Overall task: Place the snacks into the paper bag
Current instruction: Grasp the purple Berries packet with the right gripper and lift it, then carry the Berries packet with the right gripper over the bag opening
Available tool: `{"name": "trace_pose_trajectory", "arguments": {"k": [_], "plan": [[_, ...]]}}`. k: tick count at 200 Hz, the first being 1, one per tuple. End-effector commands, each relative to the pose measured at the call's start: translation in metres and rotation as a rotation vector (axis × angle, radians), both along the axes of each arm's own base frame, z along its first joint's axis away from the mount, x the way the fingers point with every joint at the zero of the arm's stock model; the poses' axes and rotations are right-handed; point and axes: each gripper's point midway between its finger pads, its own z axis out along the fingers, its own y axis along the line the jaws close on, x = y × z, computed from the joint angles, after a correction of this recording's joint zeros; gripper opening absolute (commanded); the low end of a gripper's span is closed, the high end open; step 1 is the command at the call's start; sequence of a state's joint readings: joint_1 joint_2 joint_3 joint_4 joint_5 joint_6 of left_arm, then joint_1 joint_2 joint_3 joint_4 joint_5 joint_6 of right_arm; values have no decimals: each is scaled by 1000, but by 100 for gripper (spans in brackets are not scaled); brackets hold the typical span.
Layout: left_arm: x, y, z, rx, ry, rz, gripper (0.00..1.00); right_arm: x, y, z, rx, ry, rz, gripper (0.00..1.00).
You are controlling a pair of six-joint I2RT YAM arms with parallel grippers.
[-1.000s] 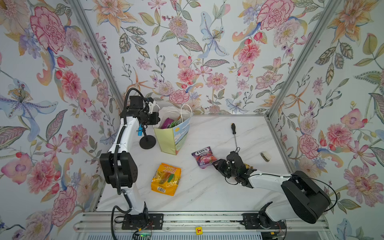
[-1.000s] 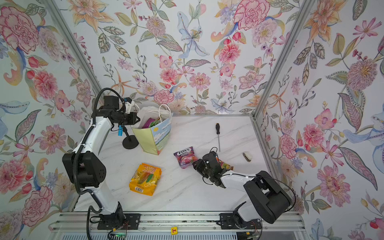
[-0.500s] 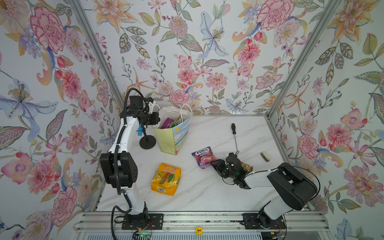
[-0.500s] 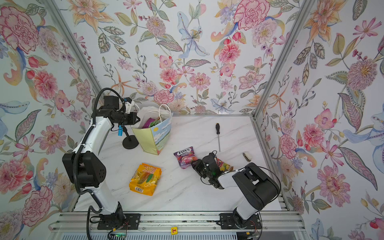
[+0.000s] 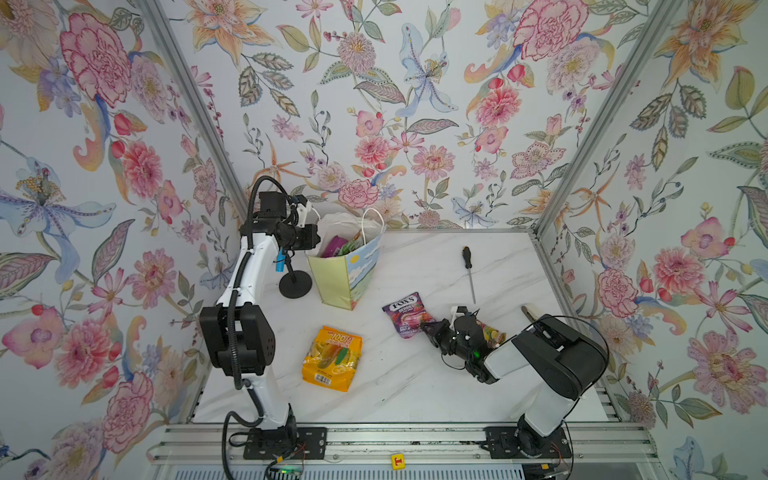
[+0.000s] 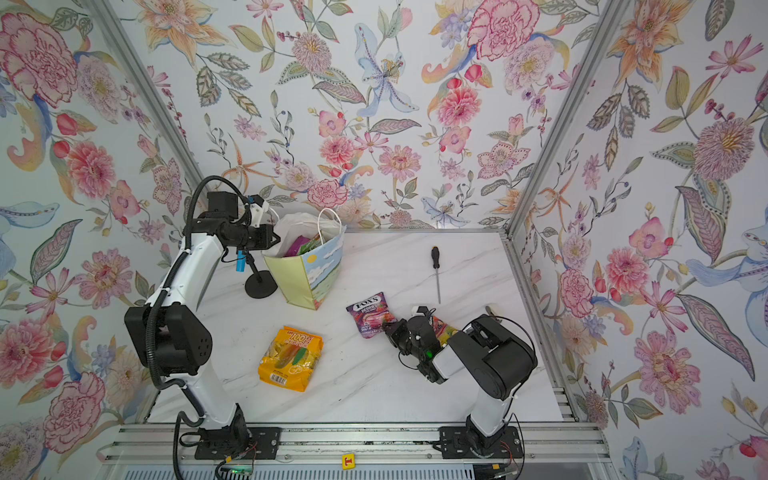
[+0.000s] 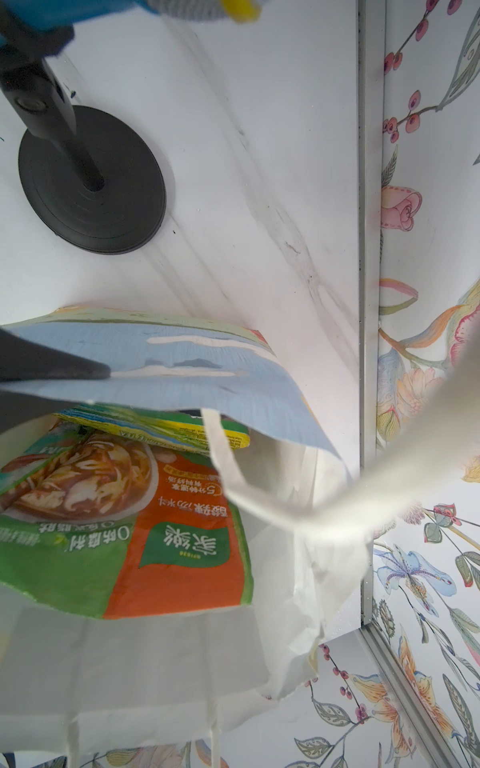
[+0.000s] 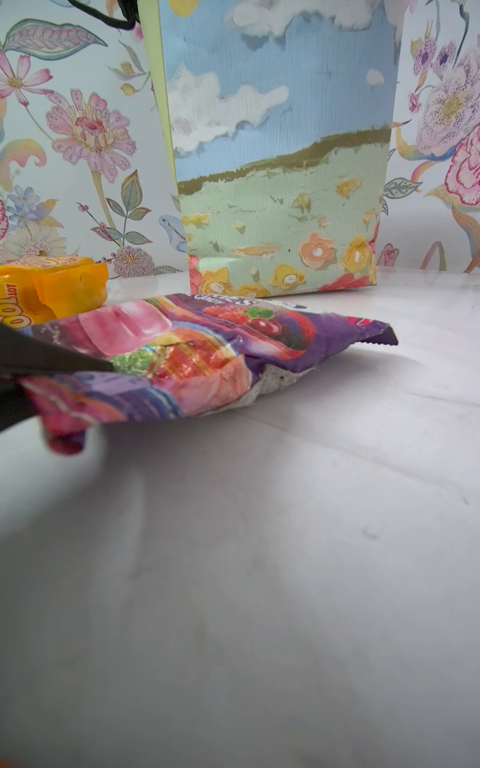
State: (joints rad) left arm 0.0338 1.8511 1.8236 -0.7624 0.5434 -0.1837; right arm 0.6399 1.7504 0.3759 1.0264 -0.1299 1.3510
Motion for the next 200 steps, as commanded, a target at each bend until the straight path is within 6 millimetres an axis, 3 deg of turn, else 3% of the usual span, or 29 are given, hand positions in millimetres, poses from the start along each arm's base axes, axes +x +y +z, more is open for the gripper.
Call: {"name": "trace_pose_trajectory", "arguments": {"k": [1, 22, 68, 106, 154, 200], "plan": [[-5, 6, 22, -6, -53, 13, 3, 3, 0, 15, -5, -43, 10, 0], [-5, 6, 22, -5, -52, 13, 3, 8, 5, 40, -74, -103, 48, 0], [-5, 6, 22, -6, -52, 13, 3, 19, 10, 125, -333, -282, 129, 0], [-6, 6, 24, -7, -56, 12, 3, 28, 10, 186, -427, -405, 156, 0], [-6, 6, 24, -8, -56, 12, 3, 38, 32, 246, -441, -504, 244, 0], [-5, 6, 23, -10, -53, 12, 3, 41, 68, 307, -393, -627, 337, 0]]}}
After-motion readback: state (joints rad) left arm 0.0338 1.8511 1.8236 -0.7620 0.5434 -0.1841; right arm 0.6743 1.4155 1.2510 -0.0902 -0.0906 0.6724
